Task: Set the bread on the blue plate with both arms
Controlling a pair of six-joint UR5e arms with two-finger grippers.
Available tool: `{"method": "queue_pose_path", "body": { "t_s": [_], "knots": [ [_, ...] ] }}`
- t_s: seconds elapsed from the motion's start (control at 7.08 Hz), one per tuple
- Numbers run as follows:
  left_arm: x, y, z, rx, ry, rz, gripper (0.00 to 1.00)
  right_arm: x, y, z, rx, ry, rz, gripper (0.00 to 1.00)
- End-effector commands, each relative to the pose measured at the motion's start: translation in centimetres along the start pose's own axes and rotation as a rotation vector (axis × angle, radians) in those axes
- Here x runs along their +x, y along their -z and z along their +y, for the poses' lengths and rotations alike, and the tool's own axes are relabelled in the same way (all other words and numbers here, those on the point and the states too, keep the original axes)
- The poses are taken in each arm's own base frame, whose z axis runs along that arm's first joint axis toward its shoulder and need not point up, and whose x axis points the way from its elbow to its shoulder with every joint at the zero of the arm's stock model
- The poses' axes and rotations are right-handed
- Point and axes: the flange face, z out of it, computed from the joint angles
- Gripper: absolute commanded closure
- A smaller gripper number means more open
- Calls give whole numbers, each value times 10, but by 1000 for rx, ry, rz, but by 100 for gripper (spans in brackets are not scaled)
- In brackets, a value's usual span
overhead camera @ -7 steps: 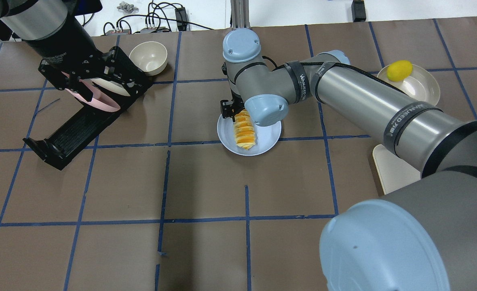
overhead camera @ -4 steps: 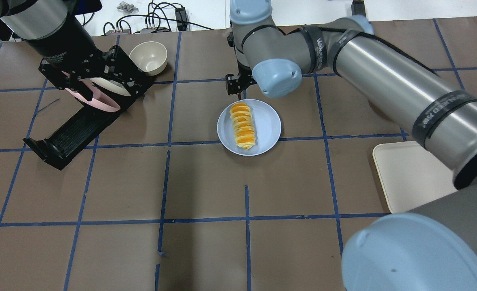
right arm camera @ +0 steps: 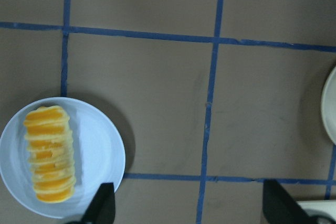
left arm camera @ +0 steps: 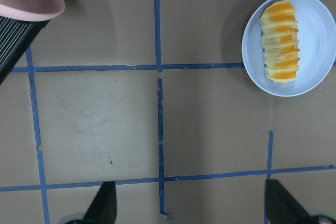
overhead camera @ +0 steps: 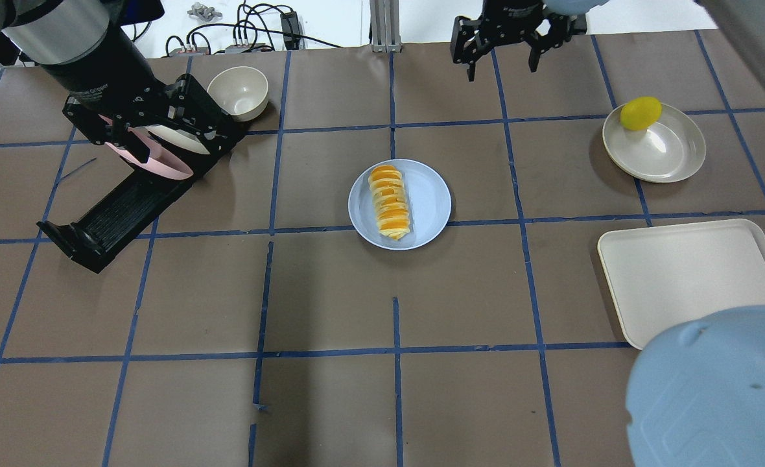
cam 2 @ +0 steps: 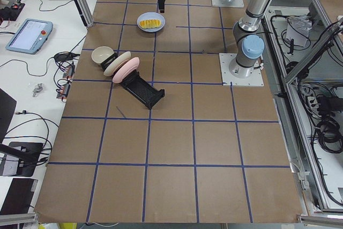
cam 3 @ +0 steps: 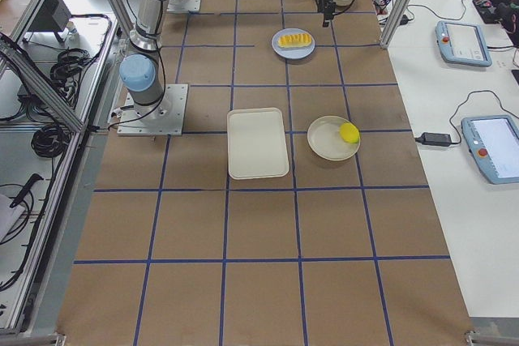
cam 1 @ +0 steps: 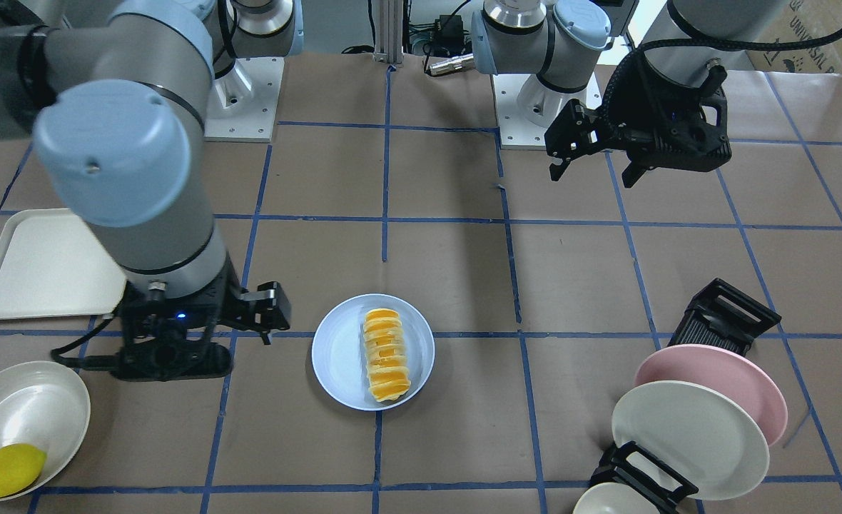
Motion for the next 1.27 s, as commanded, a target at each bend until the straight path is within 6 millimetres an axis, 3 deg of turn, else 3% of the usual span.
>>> {"method": "queue_pose_path", "body": {
  "t_s": [0.0, 0.14, 0.42, 0.56, 0.99, 1.13],
  "knots": [
    [-9, 5, 1, 1, 4, -95, 1, 31, 59, 35, -4, -10, -18, 0],
    [-8, 5, 2, 2, 13, -94, 1, 28, 79, 65, -68, 7, -55, 0],
    [-6, 4, 1, 0, 36, -92, 1, 28, 78, 89, -108, 32, -56, 0],
    [-7, 4, 1, 0, 36, -94, 1, 26, 76, 111, -123, 37, -58, 0],
    [-7, 3, 1, -1, 38, -87, 1, 25, 33, 174, -125, 37, -46, 0],
    [-7, 3, 0, -3, 39, -83, 1, 26, 28, 183, -114, 35, -43, 0]
  ]
}}
